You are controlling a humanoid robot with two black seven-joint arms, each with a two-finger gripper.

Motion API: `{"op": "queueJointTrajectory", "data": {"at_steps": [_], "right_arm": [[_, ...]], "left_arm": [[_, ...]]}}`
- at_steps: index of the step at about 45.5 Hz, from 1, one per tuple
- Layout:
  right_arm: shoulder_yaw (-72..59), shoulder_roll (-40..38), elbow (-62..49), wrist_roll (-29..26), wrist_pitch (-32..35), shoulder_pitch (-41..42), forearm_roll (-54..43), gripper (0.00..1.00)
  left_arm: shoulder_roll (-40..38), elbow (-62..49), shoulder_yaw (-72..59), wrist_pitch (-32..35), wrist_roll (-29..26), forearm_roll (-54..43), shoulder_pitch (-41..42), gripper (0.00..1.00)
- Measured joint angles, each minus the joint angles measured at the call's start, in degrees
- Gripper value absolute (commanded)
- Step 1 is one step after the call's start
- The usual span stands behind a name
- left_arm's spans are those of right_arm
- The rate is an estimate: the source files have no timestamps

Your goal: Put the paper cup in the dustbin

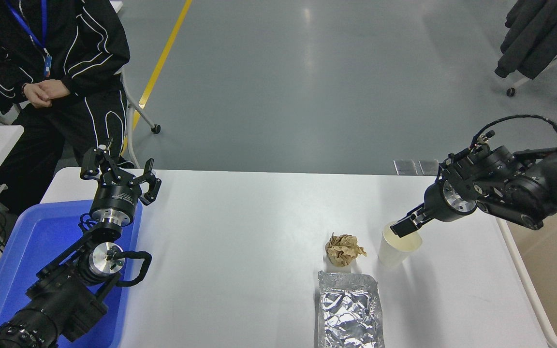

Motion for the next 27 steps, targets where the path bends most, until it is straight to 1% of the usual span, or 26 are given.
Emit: {"op": "queueJointTrajectory", "data": {"at_steps": [8,10,13,15,22,27], "right_arm": [[-0.14,0.25,-0.70,0.00,-0.95,-1.57,-0.04,0.89],[-0.16,0.29,-0.77,0.01,-1.19,-1.87,-0.04,0.84],[-0.20,0.35,-0.92,0.01,-1.56,-2.32,-0.05,0.80],[-0.21,0.38,-1.09,0.00,-1.84,-2.59,-0.05,0.73],[-0.19,0.76,-2.28,0.00,-2.51,-3.52,0.09,0.41],[-0.14,1.00,-3.19,0.01,-2.73,-3.91,0.19,0.30]], "left_arm": [[0.00,0.00,0.00,0.00,0.00,0.00,0.00,1.00],[0.00,0.00,0.00,0.00,0.00,0.00,0.00,1.00],[-0.01,0.00,0.00,0.00,0.00,0.00,0.00,1.00],[-0.02,0.00,0.00,0.00,0.00,0.00,0.00,1.00],[-0.02,0.00,0.00,0.00,0.00,0.00,0.00,1.00],[-0.02,0.02,0.00,0.00,0.00,0.00,0.00,1.00]]}}
